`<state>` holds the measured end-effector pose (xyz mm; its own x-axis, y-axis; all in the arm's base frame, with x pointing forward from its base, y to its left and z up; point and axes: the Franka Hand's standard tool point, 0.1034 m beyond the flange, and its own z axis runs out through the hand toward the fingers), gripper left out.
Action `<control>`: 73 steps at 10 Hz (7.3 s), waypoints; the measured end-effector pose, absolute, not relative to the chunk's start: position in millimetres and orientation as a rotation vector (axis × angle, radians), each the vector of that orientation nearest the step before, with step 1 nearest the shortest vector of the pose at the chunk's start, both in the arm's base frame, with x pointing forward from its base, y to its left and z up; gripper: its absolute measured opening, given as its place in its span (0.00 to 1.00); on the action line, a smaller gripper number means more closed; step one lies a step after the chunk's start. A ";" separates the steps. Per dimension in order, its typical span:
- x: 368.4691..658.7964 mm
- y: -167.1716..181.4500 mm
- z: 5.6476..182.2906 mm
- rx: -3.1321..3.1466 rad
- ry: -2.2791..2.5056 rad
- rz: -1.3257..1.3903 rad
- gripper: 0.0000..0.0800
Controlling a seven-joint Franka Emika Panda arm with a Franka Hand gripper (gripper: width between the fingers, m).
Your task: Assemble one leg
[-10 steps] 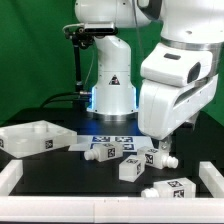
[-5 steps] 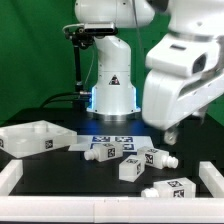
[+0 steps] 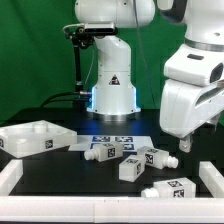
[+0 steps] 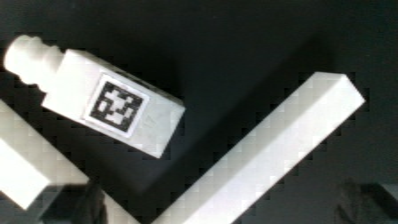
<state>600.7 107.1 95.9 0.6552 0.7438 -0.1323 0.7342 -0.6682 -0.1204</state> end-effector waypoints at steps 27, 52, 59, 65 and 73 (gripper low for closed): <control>607.8 69.7 14.1 -2.670 -1.476 0.147 0.81; 588.2 -124.4 12.6 -2.660 -1.546 0.183 0.47; 590.4 -101.6 54.4 -2.962 -1.069 0.103 0.81; 581.8 -40.3 65.4 -3.037 -0.889 0.076 0.81; 552.8 16.0 44.0 -3.143 0.105 -0.080 0.81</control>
Offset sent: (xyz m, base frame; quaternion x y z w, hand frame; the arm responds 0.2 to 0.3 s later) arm 0.0181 -0.0295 -0.0240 0.0253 0.0356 -0.0847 0.9954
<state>552.8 16.0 44.0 0.9965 -0.0666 0.0510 -0.0668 -0.9978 0.0027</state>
